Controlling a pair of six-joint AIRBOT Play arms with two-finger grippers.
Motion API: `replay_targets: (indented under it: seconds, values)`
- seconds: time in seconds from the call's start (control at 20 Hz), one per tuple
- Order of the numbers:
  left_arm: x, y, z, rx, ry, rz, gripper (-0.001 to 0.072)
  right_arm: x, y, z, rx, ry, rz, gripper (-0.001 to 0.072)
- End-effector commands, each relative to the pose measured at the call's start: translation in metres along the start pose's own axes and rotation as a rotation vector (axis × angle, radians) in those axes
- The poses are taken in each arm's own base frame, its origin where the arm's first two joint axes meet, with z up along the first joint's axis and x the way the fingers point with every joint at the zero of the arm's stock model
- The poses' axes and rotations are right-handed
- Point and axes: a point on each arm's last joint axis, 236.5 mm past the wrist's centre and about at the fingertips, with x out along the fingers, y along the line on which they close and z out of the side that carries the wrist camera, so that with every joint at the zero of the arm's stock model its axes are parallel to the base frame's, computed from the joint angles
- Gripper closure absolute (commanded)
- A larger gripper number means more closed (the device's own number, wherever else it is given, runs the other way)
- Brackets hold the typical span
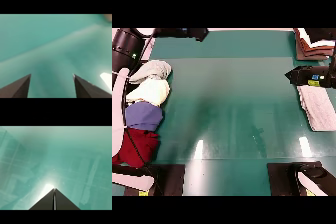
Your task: Fold the shirts.
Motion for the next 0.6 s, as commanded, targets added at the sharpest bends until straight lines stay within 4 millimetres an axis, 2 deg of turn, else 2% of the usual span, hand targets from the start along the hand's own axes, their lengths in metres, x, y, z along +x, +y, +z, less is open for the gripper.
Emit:
replay_targets:
  seconds: [0.0, 0.15, 0.25, 0.35, 0.4, 0.45, 0.55]
  values:
    - [-0.008, 0.128, -0.031, -0.016, 0.107, 0.363, 0.0078, 0.0, 0.001, 0.0, -0.001, -0.002, 0.001, 0.0695]
    - [-0.01, 0.22, -0.098, -0.124, 0.275, 0.502, 0.0077, 0.0, 0.001, 0.0, 0.0, -0.001, 0.001, 0.0695]
    - [-0.01, 0.262, -0.147, -0.181, 0.37, 0.556, 0.0077, 0.0, 0.001, 0.0, 0.0, 0.0, 0.001, 0.0695]
    - [-0.009, 0.296, -0.197, -0.233, 0.453, 0.594, 0.0077, 0.0, 0.001, 0.0, -0.001, -0.001, 0.001, 0.0695]
    - [-0.007, 0.308, -0.215, -0.254, 0.475, 0.605, 0.0078, 0.0, 0.0, 0.0, 0.0, 0.0, 0.001, 0.0695]
    - [-0.004, 0.318, -0.231, -0.271, 0.493, 0.613, 0.0077, 0.0, 0.0, 0.0, 0.0, 0.001, 0.001, 0.0695]
    - [0.005, 0.332, -0.25, -0.297, 0.499, 0.625, 0.0077, 0.0, 0.0, -0.001, 0.0, 0.001, 0.001, 0.0695]
